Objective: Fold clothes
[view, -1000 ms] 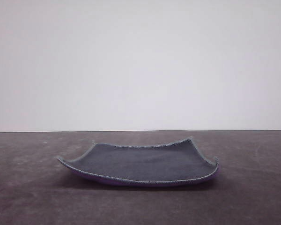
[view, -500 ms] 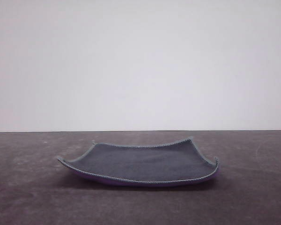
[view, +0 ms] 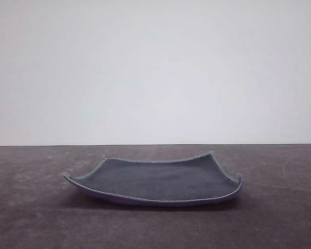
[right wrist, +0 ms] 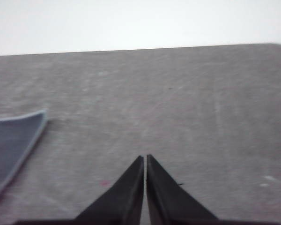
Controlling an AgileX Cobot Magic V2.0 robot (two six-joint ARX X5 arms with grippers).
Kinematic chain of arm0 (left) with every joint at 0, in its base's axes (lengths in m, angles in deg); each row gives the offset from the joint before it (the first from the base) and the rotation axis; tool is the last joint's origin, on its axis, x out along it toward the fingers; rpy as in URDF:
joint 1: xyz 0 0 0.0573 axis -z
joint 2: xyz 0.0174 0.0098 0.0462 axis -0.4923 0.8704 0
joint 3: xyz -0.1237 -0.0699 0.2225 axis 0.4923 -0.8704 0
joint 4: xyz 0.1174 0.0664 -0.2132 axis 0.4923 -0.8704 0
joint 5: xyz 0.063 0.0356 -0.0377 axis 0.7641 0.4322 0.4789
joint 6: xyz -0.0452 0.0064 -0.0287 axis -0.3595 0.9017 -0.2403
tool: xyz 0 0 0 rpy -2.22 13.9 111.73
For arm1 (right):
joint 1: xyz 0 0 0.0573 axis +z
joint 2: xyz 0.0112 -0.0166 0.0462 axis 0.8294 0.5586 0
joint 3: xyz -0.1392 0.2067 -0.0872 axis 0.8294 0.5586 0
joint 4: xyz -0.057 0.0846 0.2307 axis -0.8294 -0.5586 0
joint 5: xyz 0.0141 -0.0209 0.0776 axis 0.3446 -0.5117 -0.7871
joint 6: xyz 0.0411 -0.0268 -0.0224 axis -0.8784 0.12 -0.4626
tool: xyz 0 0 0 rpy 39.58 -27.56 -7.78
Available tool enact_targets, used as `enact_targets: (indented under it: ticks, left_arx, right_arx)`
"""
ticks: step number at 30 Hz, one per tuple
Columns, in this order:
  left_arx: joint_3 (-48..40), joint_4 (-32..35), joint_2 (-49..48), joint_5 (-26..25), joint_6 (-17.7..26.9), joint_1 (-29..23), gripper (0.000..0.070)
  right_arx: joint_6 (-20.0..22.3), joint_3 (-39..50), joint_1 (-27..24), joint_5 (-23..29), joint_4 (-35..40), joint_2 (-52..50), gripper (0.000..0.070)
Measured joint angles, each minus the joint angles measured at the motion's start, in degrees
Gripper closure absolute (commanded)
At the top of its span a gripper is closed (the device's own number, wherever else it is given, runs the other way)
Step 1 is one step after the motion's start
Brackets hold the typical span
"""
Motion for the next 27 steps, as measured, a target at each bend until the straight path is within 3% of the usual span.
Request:
enact_targets:
  ticks: [8,14,20,27]
  left_arx:
    - [12.6,-1.1,7.4,0.0,-5.8,0.0,0.0687]
    - [25.6,-1.4,21.9,-0.4,-6.0,0.0,0.0687]
    - [36.9,-1.9,39.1,-4.7,-3.3,0.6,0.0685]
    - [41.6,-2.3,57.9,-8.5,-0.4,3.1,0.0685]
  right_arx:
    - [-5.4,-11.6,0.0,-0.6,0.2,7.1,0.0694]
    - [-6.3,-23.3,0.0,-7.0,-4.3,22.2,0.0694]
    - [-4.3,-36.0,0.1,-14.2,-10.9,40.0,0.0694]
    - [0.3,-46.1,1.0,-14.8,-14.7,56.4,0.0694]
